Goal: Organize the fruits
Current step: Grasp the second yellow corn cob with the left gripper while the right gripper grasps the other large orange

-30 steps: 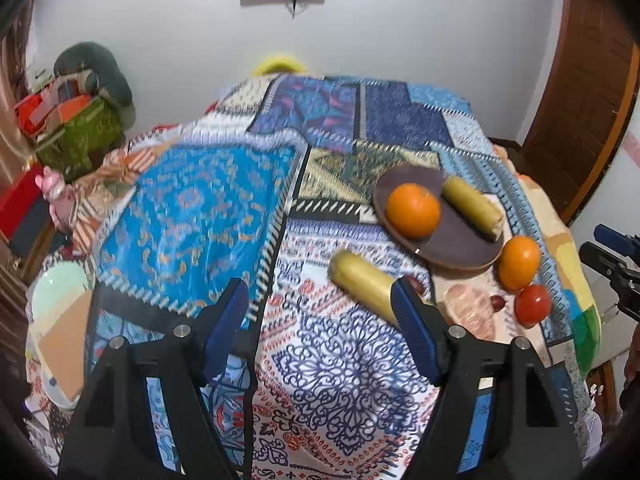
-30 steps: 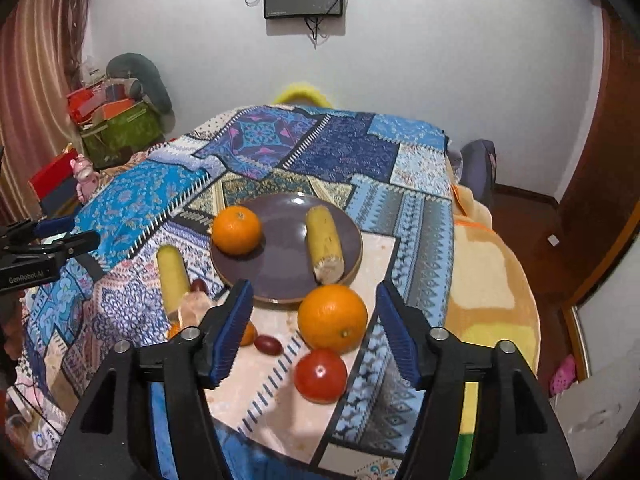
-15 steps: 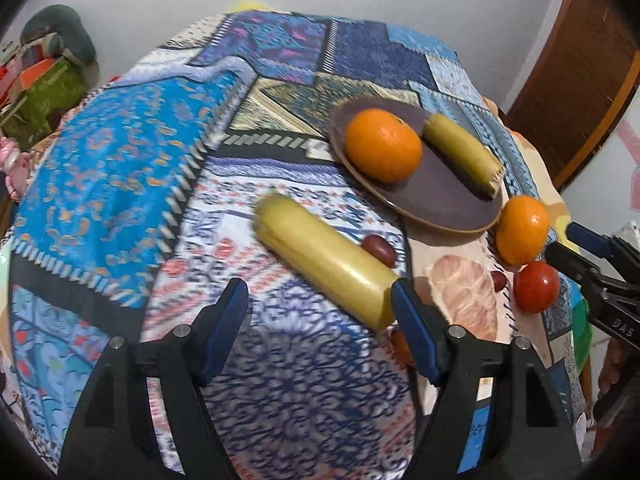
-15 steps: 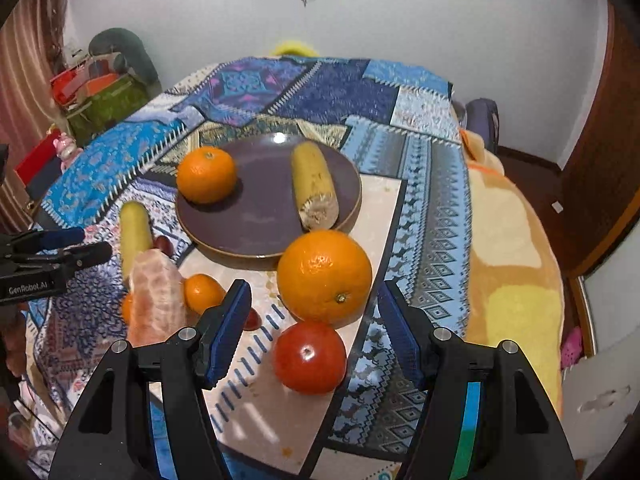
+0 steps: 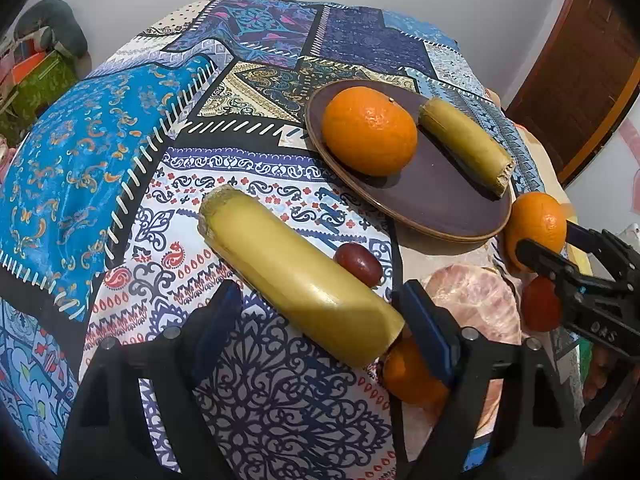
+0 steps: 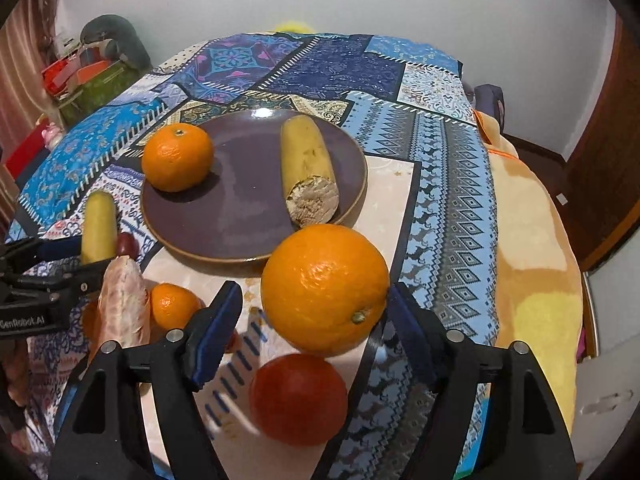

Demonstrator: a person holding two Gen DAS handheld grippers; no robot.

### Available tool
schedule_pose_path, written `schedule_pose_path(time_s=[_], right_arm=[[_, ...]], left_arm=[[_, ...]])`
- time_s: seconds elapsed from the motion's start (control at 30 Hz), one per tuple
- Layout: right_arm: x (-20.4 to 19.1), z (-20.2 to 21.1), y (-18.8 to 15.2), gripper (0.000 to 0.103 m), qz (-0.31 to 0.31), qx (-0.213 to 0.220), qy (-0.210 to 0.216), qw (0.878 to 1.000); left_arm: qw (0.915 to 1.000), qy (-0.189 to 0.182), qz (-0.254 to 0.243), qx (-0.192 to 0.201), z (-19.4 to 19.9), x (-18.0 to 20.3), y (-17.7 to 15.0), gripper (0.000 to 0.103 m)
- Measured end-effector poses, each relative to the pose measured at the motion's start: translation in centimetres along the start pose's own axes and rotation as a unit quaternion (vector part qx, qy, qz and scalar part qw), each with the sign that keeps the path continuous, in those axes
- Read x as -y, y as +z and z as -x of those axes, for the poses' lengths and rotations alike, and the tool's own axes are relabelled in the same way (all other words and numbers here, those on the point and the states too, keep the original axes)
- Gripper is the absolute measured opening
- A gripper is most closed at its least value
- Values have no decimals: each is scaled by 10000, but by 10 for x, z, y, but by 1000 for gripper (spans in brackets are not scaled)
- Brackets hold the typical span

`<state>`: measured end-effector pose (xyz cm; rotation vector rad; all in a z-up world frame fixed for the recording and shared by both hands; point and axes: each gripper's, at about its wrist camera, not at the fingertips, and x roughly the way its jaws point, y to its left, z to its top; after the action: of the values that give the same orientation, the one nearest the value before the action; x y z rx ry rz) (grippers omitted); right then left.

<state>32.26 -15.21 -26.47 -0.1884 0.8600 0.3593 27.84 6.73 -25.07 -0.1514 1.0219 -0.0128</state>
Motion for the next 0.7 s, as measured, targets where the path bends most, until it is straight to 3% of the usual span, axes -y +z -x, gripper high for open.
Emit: schedule_pose_path(time_s=[0.23, 0.33, 0.4, 0.57, 0.7], right_arm=[[6, -7, 4, 74, -106, -44, -2, 9999], [9, -8, 3, 69, -141, -53, 29, 9999], [11, -7, 3, 63, -141, -43, -6, 9999], [19, -5, 1, 62, -338, -20, 171, 9993], [19, -1, -2, 61, -421, 17, 272, 9987]], left_arm=[[9999, -147, 5, 75, 14, -8, -10, 62], [9997, -149, 28, 168, 25, -16, -15, 57], [9998, -74, 53, 167, 30, -24, -19, 55], [9994, 258, 197, 71, 33, -46, -24, 51], [9993, 204, 319, -19, 32, -54, -22, 51]])
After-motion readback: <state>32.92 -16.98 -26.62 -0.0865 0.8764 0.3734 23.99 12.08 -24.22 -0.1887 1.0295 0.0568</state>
